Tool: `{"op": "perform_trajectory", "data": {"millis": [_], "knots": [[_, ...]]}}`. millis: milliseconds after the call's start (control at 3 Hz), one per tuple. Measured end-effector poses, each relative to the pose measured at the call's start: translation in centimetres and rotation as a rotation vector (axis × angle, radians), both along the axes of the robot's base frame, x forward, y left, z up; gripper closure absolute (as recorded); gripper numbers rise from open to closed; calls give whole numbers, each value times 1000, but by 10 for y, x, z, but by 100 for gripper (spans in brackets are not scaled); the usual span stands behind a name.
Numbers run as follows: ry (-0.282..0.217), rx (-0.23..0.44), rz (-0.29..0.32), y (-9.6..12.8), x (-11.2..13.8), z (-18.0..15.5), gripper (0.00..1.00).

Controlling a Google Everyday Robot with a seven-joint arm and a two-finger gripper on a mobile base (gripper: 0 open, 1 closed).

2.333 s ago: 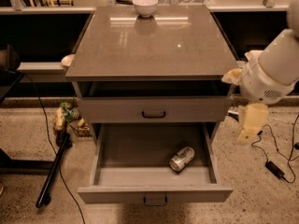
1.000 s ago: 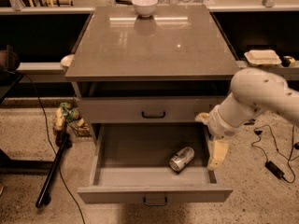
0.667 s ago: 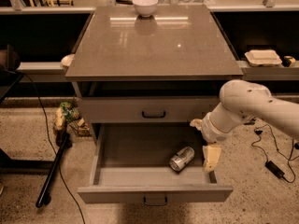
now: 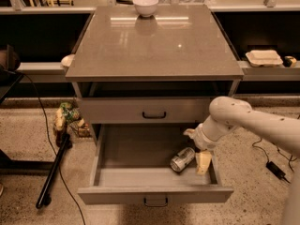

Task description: Pick 7up can from middle drawer and place on counter

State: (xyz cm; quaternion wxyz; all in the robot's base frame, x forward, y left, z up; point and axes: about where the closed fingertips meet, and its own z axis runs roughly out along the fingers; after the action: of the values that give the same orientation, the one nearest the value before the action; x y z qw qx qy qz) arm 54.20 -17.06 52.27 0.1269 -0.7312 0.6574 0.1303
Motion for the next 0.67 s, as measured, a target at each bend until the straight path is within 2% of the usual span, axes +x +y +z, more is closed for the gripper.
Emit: {"op": "perform_trajectory", "data": {"millis": [333,667], "knots": [[44,88,14,10,15,-51,0],[43,78,21,12,18,-61,0]]}}
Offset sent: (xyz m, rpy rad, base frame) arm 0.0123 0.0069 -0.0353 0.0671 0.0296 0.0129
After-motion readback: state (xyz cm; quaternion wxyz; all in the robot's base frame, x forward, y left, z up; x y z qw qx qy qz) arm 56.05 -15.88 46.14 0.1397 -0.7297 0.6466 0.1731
